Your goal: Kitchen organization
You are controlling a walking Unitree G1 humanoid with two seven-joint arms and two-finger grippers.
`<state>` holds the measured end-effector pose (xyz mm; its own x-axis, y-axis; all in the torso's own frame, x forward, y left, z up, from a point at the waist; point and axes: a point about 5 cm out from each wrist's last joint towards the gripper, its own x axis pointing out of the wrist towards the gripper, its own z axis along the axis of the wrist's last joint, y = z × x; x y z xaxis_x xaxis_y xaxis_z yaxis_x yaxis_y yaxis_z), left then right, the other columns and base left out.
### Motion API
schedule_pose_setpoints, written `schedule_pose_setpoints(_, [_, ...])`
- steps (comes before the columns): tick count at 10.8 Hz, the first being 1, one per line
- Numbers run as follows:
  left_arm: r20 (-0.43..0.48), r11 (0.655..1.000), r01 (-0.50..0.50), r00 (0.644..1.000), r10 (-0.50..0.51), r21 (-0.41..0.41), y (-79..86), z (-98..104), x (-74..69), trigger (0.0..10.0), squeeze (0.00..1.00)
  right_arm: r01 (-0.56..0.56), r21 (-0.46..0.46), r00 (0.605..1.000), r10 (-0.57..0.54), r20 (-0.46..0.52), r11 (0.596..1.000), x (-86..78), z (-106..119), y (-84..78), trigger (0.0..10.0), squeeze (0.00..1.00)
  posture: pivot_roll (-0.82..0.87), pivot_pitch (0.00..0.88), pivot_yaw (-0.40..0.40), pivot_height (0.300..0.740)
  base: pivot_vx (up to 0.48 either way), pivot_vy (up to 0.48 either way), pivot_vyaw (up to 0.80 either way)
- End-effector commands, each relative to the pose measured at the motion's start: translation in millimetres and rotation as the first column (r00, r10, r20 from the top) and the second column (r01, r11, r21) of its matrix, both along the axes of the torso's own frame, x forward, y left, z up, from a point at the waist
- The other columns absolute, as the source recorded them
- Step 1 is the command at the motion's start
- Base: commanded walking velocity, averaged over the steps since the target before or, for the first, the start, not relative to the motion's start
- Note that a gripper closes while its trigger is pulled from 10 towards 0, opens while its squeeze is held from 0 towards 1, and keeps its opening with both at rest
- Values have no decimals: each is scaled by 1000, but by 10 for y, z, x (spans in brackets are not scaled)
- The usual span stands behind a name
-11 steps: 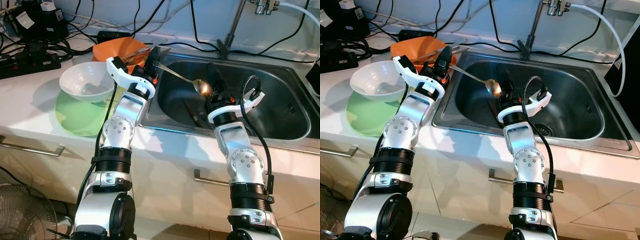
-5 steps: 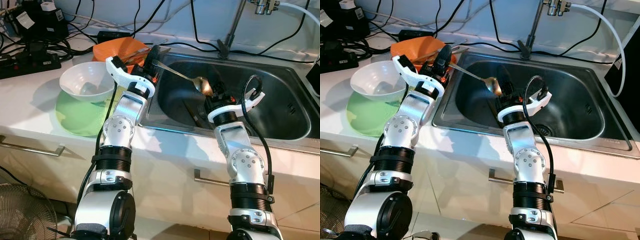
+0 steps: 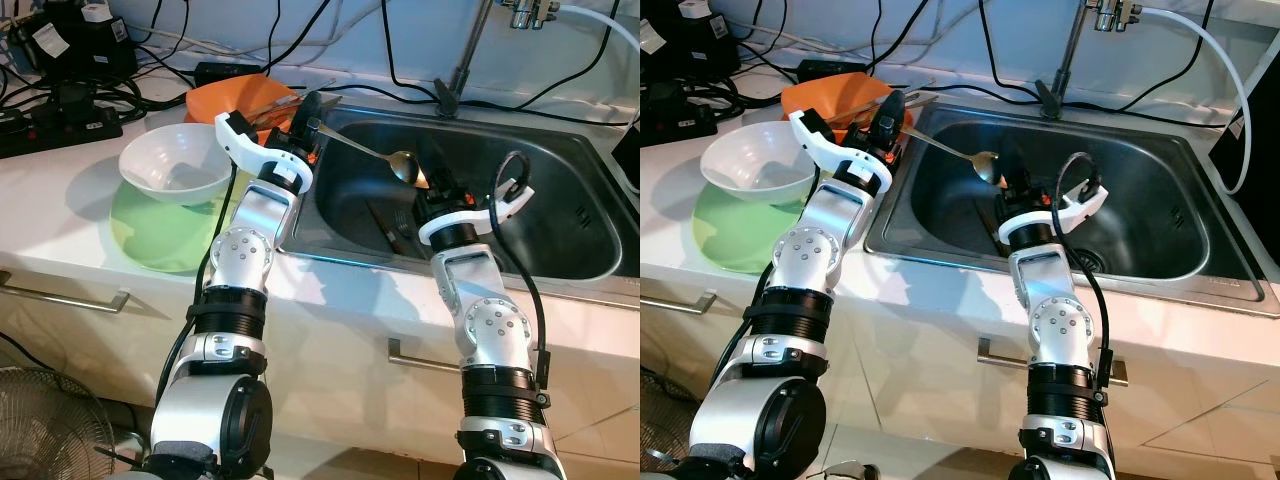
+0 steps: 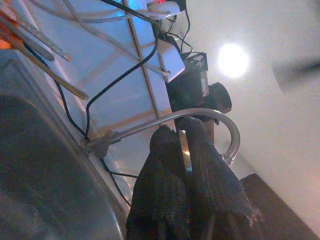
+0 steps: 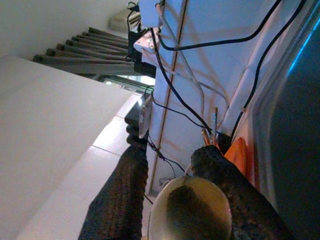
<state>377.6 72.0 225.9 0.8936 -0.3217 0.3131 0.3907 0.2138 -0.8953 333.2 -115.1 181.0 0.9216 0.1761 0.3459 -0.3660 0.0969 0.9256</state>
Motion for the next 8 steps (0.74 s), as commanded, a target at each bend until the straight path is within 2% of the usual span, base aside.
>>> schedule_pose_setpoints(1, [-55,990,142,989,-140,18,-546,-10,-89,10000,0,-92,99,993,84,88,991,-44,203,321,0,0,45,5,-6,740,0,0,0])
schedule_pose_setpoints(3, [-78,987,160,985,-157,29,-577,-49,-90,10000,0,-91,117,993,81,84,989,-42,189,306,0,0,44,5,-5,740,0,0,0])
schedule_pose_setpoints(5, [-93,986,166,982,-164,16,-582,-72,-90,10000,1000,-87,128,994,77,83,988,-39,182,289,0,0,43,5,-3,740,0,0,0])
schedule_pose_setpoints(8, [-102,983,180,979,-176,30,-595,-97,-93,10000,1000,-65,169,996,54,66,984,-11,164,242,0,0,43,3,1,740,0,0,0])
